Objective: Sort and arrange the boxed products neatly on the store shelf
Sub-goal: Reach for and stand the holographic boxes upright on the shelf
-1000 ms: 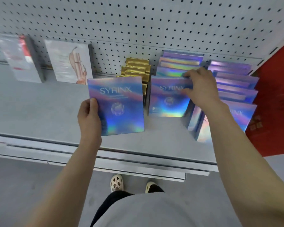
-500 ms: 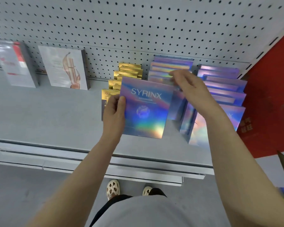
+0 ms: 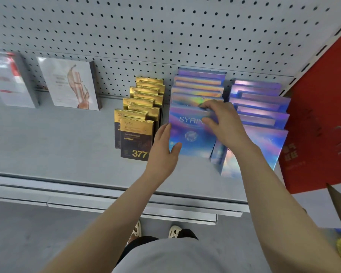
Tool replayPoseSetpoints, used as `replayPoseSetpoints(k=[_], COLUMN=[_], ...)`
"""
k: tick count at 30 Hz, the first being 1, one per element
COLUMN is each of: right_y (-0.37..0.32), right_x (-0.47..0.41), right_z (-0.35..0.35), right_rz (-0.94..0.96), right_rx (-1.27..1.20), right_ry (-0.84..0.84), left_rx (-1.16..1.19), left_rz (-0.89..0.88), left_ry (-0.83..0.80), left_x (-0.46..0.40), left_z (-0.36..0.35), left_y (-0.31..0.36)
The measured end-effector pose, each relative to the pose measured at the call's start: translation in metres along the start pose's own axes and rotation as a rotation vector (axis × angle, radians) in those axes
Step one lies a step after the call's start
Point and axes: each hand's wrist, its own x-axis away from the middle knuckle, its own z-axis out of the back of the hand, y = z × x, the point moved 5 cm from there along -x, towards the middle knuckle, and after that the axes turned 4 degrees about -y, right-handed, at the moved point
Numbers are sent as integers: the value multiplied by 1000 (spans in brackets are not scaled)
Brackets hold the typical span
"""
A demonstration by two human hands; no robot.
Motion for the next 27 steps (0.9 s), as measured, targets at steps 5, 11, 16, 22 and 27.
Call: replayPoseSetpoints(k=[5, 11, 16, 22, 27], right_y=[-2, -4, -6, -41, -106], right_x=[-11, -12, -11, 3, 25], right_z=[1, 0, 2, -14, -71], right_rz=[4, 31, 39, 107, 205], right_rx=[241, 277, 300, 214, 22], right_ry=[59, 63, 61, 192, 162], left_rx=[-65, -56, 3, 91, 128], left_rz=[13, 6, -15, -26, 46], left_ry=[-18, -27, 28, 198, 368], left_x=[-10, -17, -9, 28, 78], left_z=[-2, -1, 9, 55, 118], left_y=[0, -3, 0, -7, -41])
